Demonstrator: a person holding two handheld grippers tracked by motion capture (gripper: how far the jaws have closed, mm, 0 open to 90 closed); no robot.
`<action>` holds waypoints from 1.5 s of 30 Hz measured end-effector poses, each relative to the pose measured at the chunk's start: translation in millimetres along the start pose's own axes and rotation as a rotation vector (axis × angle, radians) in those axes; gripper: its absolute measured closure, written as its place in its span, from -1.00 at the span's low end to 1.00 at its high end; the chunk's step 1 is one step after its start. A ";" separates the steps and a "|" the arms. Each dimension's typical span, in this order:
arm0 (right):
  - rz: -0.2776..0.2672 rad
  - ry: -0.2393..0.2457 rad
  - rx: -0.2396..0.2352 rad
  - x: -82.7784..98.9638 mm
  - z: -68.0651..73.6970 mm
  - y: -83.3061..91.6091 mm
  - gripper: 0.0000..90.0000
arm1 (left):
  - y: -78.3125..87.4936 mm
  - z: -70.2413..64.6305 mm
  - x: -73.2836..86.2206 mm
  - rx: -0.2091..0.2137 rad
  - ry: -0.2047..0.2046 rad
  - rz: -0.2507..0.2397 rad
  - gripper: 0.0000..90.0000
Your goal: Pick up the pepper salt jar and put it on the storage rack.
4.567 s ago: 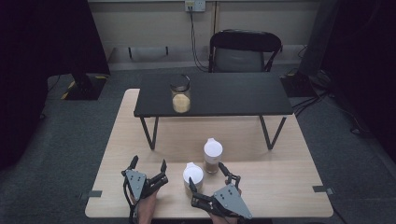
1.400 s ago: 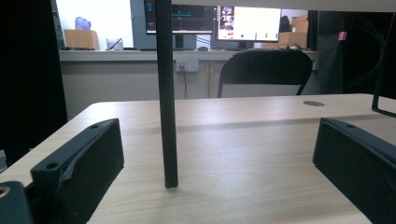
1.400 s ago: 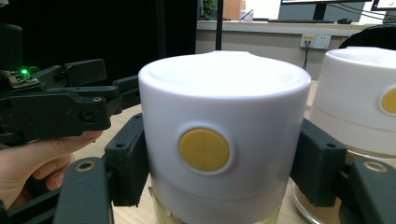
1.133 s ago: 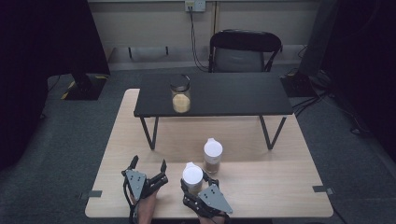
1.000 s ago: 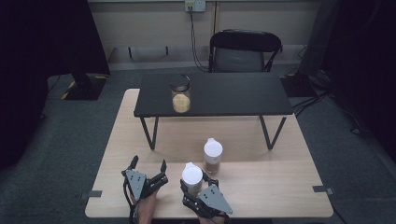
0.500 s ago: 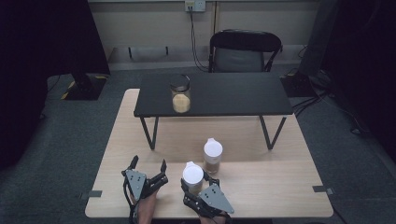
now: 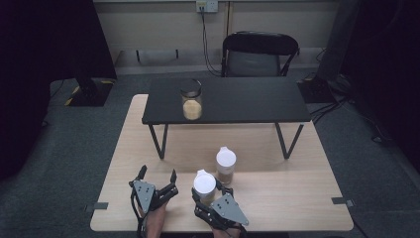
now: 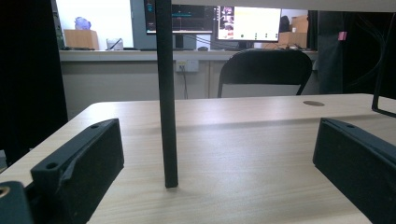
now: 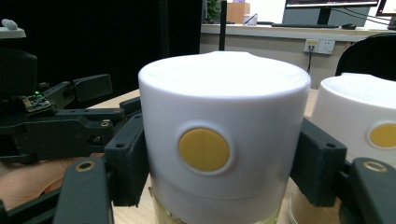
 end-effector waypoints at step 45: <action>0.009 0.028 -0.033 -52.8 -5.1 -14.0 -0.33 | 0.1 0.0 0.0 0.000 0.000 0.001 -0.97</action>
Point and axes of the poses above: each handheld gripper's, and its own axes: y roughly backward along the jaws, x roughly out of its underside, z roughly to its left, the point moved 7 cm from there along -y, roughly forward along the jaws, and after that the axes turned 12 degrees about x, right-handed, at the moved point
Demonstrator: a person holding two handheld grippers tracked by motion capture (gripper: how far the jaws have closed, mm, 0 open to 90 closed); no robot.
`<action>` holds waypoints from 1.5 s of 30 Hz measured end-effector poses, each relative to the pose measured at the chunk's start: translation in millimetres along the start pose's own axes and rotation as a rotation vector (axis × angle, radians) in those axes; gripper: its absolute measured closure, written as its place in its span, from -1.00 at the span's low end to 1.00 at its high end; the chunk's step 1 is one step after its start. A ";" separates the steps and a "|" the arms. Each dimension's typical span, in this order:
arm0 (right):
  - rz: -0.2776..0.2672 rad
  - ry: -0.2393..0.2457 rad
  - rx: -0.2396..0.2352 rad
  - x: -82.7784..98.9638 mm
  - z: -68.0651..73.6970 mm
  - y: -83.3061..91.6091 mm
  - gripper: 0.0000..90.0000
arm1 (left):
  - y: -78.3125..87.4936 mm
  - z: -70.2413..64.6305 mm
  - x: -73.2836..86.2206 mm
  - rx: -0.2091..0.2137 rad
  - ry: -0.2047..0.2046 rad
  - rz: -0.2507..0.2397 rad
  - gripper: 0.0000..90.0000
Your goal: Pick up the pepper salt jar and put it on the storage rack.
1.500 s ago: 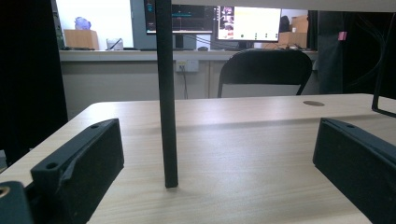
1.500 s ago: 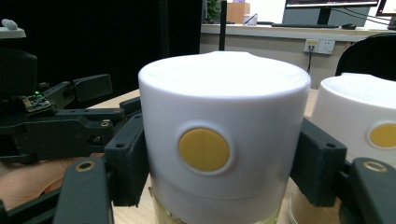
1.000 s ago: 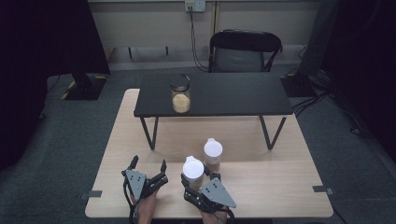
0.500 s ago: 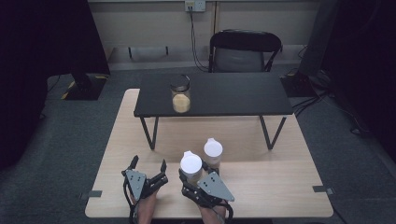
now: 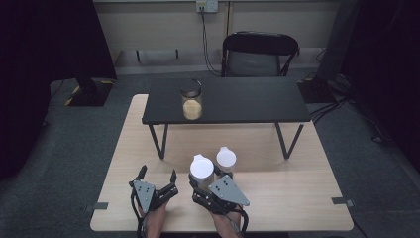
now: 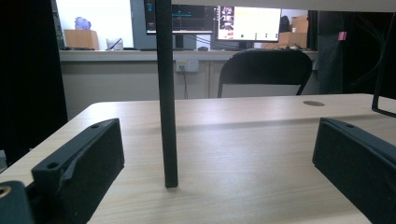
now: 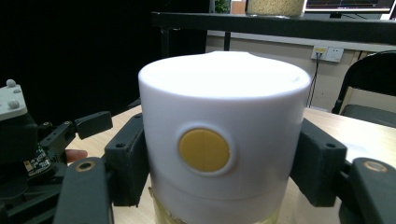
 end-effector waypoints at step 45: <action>-0.025 -0.020 0.035 -74.8 -38.1 -22.4 -0.33 | 0.0 0.0 0.0 0.000 0.000 0.000 -0.97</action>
Point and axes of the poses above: each handheld gripper's, and its own axes: y roughly backward along the jaws, x roughly out of its underside, z roughly to its left, the point moved 7 cm from there along -y, roughly forward along the jaws, and after that the axes turned 12 degrees about x, right-handed, at the moved point
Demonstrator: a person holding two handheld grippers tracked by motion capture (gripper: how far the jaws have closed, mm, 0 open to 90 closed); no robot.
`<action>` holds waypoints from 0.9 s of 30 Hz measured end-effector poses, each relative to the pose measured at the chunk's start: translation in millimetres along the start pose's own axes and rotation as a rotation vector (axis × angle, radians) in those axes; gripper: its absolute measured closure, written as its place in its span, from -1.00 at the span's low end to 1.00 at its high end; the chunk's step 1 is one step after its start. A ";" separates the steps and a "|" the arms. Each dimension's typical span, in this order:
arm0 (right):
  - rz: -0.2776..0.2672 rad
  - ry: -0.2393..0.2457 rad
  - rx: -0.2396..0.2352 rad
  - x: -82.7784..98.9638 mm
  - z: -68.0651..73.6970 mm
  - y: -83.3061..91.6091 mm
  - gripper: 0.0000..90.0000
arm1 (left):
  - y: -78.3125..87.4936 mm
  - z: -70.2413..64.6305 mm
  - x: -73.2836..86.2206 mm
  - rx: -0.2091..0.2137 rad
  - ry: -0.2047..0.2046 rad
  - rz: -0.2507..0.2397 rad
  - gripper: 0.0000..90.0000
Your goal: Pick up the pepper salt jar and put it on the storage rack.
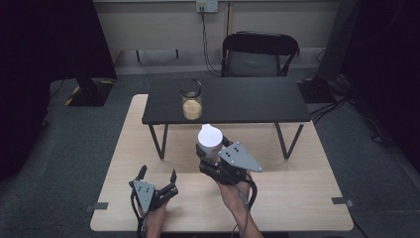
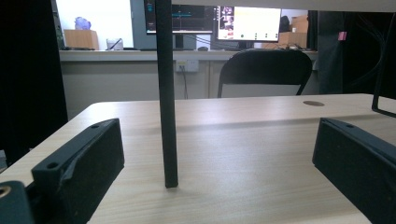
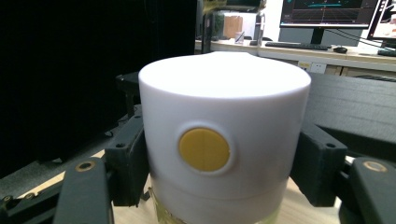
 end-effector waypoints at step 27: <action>-0.016 0.000 0.054 -37.2 -28.1 -20.5 -0.33 | 0.0 0.0 0.0 0.000 0.000 0.000 -0.97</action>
Point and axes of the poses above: each handheld gripper's, and its own axes: y roughly backward along the jaws, x roughly out of its underside, z roughly to its left, the point moved 7 cm from there along -y, roughly forward along the jaws, and after that the axes turned 12 degrees about x, right-handed, at the moved point
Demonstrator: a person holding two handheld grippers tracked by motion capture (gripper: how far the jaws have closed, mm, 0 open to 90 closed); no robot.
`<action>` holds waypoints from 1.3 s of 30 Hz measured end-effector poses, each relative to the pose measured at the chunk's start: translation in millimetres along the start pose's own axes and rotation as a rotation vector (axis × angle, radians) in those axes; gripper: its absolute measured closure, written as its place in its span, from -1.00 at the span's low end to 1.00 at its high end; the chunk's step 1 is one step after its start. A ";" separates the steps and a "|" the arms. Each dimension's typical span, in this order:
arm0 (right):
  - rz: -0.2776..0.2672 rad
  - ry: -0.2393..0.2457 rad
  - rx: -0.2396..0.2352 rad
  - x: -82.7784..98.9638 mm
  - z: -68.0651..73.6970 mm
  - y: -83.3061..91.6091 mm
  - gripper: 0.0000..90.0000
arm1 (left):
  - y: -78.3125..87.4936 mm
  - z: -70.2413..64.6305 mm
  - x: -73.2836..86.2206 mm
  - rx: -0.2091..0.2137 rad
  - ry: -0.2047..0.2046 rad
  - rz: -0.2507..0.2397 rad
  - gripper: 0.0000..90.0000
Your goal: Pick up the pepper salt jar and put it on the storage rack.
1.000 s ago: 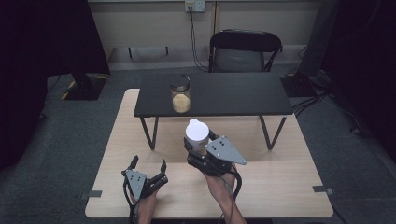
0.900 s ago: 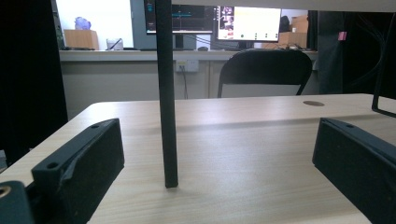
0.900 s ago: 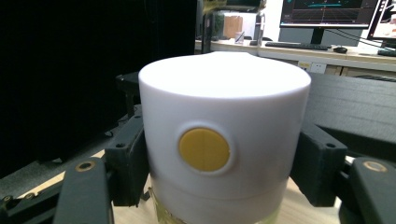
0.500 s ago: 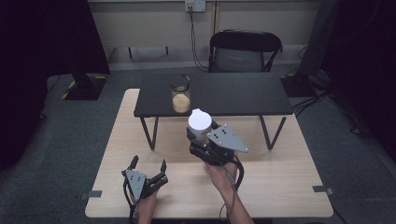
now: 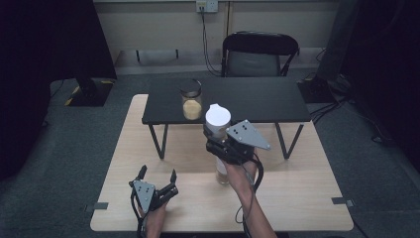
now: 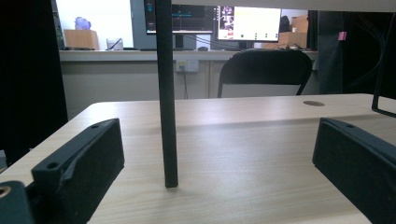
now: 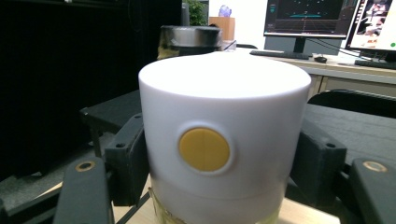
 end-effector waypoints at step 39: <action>-0.032 0.013 0.081 -54.4 -35.2 -44.0 -0.33 | 0.0 0.1 0.0 0.000 -0.001 0.000 -0.96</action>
Point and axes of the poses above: each handheld gripper's, and its own axes: y roughly backward along the jaws, x roughly out of its underside, z roughly to its left, the point moved 7 cm from there along -y, roughly forward along the jaws, and after that the axes turned 12 degrees about x, right-handed, at the moved point
